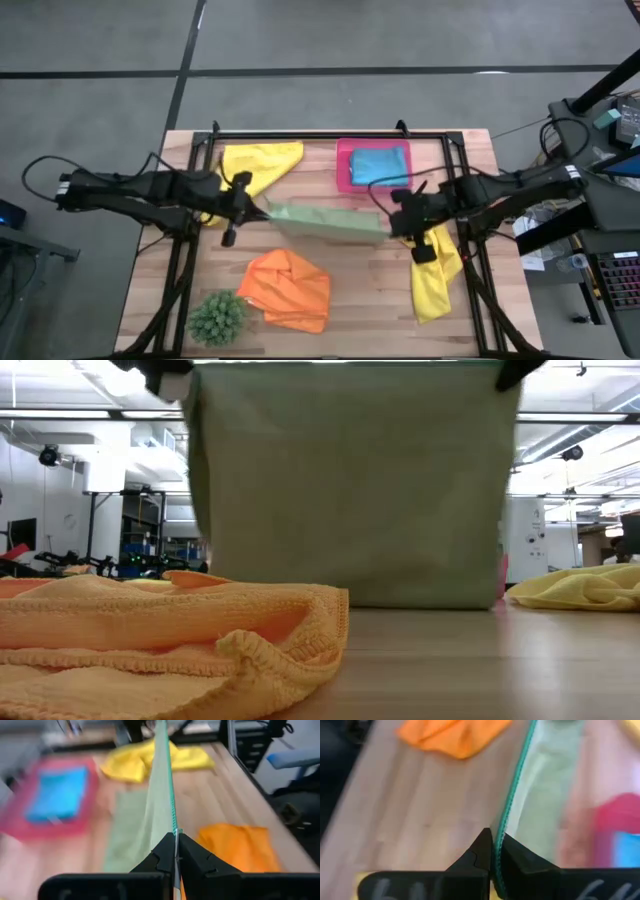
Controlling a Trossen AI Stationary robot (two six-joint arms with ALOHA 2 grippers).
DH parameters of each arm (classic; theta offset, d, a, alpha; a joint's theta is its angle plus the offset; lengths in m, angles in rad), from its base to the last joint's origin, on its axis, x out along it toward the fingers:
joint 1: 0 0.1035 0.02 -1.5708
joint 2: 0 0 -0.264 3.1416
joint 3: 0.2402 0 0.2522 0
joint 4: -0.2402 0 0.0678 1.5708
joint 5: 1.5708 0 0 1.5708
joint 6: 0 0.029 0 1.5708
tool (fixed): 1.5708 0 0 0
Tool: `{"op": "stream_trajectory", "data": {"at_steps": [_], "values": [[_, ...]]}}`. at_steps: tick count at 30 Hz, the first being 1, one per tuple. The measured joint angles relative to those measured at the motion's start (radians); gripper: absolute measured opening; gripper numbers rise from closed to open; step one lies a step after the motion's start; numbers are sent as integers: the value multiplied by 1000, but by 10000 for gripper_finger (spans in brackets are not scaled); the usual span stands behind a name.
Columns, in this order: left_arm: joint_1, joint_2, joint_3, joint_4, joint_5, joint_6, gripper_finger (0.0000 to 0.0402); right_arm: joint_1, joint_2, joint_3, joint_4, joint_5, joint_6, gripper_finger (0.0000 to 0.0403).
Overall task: Fold microfiber towels
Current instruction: Fold the green microfiber cloth
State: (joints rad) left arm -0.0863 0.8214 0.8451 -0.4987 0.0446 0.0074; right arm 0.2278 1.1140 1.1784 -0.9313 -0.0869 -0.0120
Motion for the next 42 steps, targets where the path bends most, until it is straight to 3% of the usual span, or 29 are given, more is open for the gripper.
{"op": "stream_trajectory", "data": {"at_steps": [4,10,21,27,34,42], "values": [[-46,60,0,-35,62,-213,0,40,2,-88,124,-114,42,9],[-126,159,3,-78,132,-317,0,88,2,-230,340,-240,121,9],[-272,284,44,-29,196,-644,0,151,1,-355,517,-296,251,9],[-355,348,49,64,213,-875,0,172,1,-363,524,-311,277,9],[-382,467,49,149,230,-944,0,175,31,-382,541,-274,304,9],[-378,601,47,148,330,-914,0,174,149,-385,570,-218,298,9]]}}
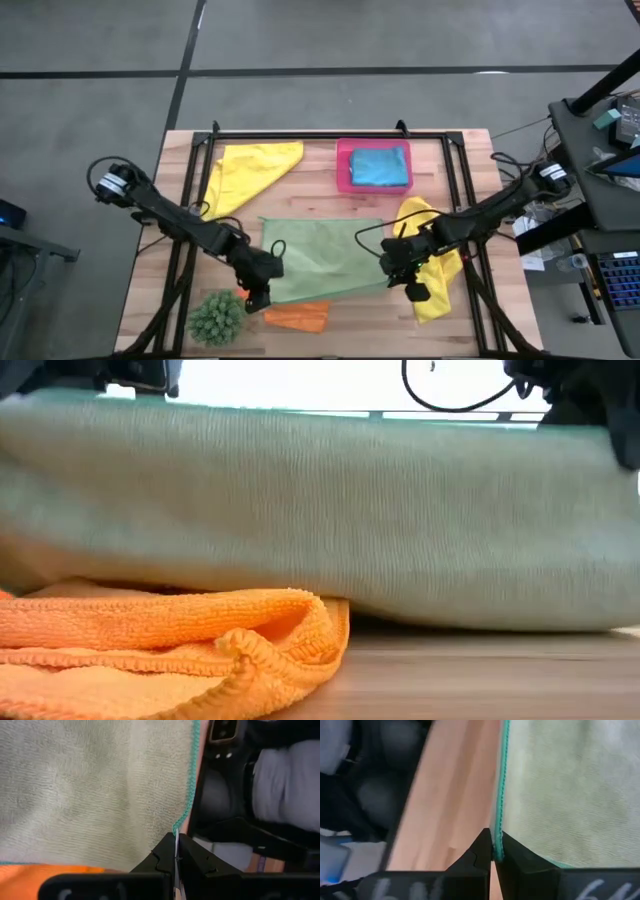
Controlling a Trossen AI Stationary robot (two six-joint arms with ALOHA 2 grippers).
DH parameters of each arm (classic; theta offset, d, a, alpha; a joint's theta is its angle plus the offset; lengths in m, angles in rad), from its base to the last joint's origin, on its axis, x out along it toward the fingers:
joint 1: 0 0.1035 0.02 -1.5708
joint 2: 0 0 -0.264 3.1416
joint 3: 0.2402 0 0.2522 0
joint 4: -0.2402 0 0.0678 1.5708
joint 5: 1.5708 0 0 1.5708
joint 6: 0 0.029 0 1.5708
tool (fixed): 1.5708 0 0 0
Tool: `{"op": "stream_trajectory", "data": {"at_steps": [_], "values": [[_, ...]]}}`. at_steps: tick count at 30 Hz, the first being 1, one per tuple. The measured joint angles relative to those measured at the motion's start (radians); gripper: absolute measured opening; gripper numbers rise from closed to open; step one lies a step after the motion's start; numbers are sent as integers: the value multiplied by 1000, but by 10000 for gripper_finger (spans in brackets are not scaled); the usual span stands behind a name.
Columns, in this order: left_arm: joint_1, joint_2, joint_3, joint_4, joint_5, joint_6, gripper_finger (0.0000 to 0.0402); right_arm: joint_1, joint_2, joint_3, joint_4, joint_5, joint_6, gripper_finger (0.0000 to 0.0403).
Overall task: Fold microfiber towels
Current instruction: Fold the green microfiber cloth
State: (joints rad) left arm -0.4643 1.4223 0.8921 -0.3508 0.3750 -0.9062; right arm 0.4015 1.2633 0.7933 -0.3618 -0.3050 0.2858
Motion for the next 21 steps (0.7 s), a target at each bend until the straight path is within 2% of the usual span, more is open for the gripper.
{"op": "stream_trajectory", "data": {"at_steps": [5,10,16,21], "values": [[20,19,-2,-5,1,82,0,-15,28,0,-4,25,-4,9],[72,-9,-7,-68,-16,167,0,-42,6,0,-82,167,3,9],[155,-70,-11,-220,-130,281,0,-94,-13,1,-157,297,2,9],[236,-92,-15,-262,-208,374,0,-149,-5,1,-210,347,-13,9]]}}
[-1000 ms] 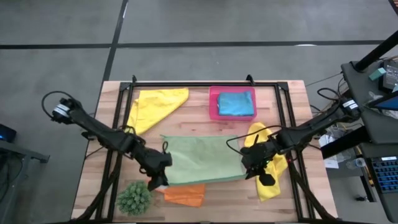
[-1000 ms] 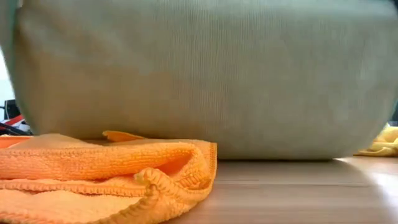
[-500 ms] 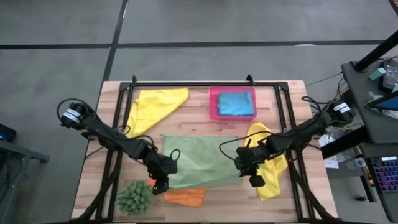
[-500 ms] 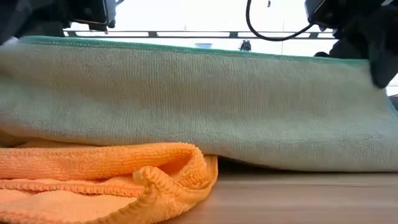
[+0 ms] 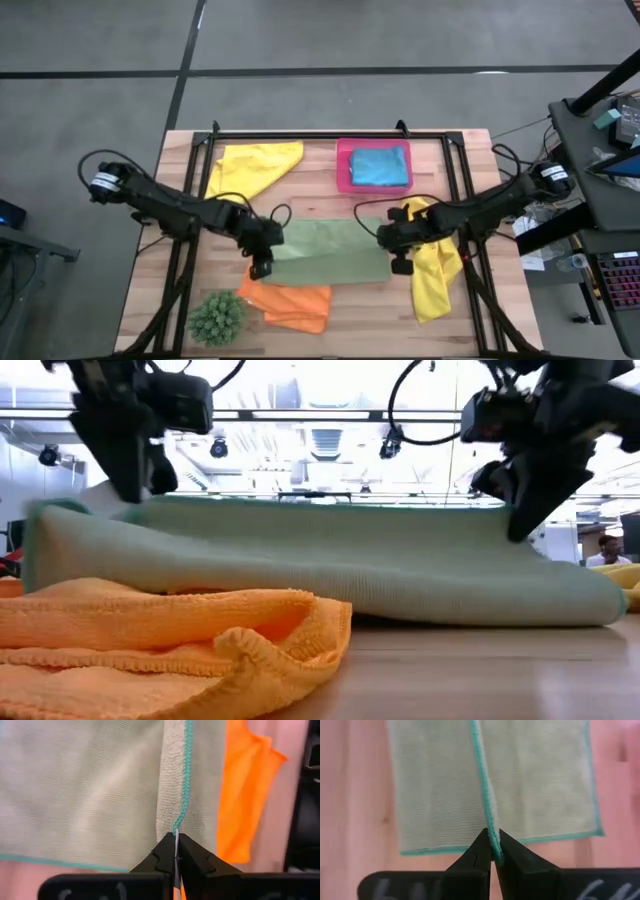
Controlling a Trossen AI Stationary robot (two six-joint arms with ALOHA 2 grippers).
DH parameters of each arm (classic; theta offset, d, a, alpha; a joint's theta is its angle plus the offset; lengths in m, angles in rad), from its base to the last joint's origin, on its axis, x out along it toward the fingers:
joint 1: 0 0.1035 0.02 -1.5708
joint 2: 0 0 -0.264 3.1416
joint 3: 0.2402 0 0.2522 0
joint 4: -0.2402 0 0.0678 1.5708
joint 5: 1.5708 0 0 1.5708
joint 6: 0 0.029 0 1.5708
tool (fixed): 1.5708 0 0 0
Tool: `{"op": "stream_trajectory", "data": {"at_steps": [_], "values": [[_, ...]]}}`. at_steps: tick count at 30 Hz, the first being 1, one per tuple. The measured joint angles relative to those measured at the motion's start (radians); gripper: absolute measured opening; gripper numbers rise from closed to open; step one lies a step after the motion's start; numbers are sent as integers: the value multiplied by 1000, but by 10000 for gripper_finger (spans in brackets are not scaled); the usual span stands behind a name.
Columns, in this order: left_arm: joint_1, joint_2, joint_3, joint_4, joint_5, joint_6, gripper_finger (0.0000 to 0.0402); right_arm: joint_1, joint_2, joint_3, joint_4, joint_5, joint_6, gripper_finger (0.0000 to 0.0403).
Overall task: Fold microfiber towels
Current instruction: Fold the green microfiber cloth
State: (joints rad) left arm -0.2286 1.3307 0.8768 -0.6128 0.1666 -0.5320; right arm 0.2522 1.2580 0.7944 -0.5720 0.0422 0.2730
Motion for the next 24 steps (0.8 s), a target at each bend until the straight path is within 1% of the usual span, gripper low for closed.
{"op": "stream_trajectory", "data": {"at_steps": [6,9,10,12,17,21,24], "values": [[80,14,-1,0,-16,128,0,-51,11,0,-15,60,-37,9],[107,28,-2,-7,-92,173,0,-76,10,0,-9,84,-56,9],[115,32,-2,-7,-121,179,0,-83,10,0,-9,91,-56,9],[130,42,-4,-8,-148,197,0,-99,11,0,-8,93,-62,8],[153,60,-6,-8,-166,233,0,-121,15,-2,0,141,-65,9],[172,65,-11,-7,-183,235,0,-133,21,-3,2,148,-73,9],[181,66,-17,-7,-248,235,0,-136,22,-5,0,167,-76,9]]}}
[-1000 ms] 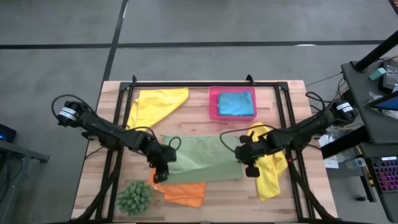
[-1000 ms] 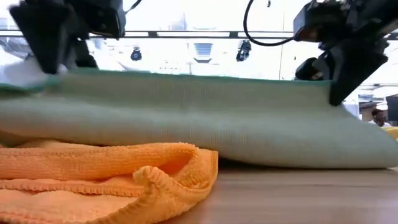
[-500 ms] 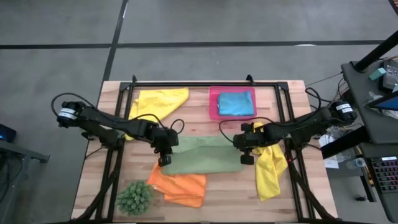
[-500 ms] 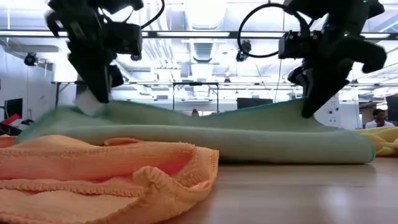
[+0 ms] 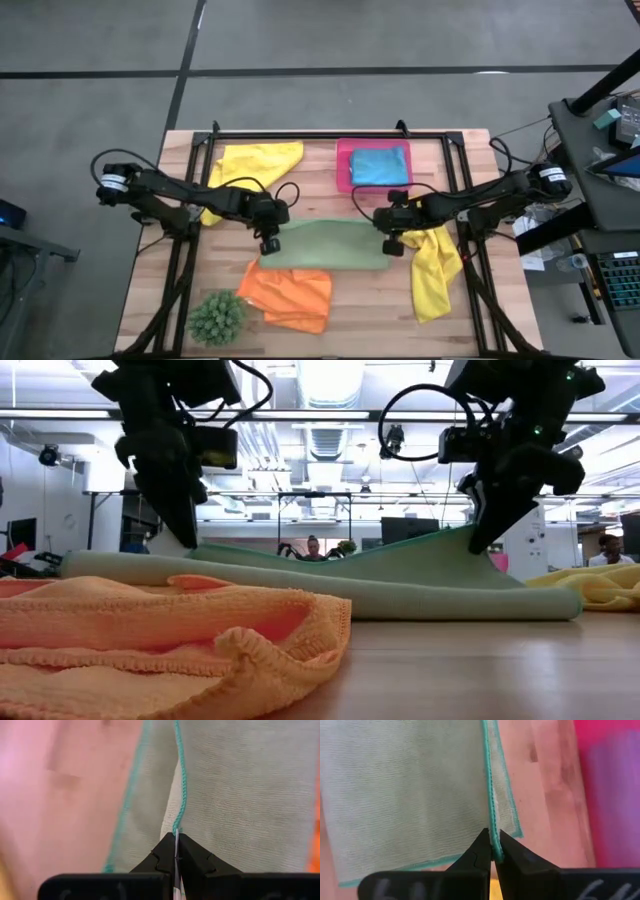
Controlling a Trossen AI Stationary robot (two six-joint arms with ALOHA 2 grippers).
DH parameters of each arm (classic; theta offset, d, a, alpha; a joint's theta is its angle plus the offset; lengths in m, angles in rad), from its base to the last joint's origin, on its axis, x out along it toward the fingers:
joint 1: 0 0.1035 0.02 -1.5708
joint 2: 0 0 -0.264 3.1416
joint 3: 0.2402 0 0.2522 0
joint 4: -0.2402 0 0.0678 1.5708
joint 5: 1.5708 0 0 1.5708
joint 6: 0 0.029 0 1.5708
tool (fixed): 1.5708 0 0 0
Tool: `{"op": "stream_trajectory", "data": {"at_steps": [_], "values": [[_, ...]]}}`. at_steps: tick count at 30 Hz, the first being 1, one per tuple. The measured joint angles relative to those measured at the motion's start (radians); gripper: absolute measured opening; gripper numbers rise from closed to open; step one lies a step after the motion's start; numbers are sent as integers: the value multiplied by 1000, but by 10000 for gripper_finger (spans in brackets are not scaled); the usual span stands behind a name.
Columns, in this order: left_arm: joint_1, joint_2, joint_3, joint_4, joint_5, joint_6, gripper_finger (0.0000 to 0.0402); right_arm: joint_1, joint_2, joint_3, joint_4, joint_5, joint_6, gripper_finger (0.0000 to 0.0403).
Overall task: Fold microfiber towels
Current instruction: Fold the green microfiber cloth
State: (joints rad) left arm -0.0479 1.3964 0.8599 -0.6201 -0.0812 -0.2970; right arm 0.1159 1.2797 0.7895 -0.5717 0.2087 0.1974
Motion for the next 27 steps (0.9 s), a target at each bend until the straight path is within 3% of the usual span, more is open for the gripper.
{"op": "stream_trajectory", "data": {"at_steps": [3,9,17,27], "values": [[3,0,-1,1,-50,4,0,-2,0,-1,1,2,0,9],[3,0,-1,6,-51,28,0,-5,16,-7,12,5,3,9],[3,0,-1,17,-59,18,5,-11,125,-8,35,86,-25,12],[3,-2,-1,-9,-169,23,112,-19,131,-7,30,108,-32,84]]}}
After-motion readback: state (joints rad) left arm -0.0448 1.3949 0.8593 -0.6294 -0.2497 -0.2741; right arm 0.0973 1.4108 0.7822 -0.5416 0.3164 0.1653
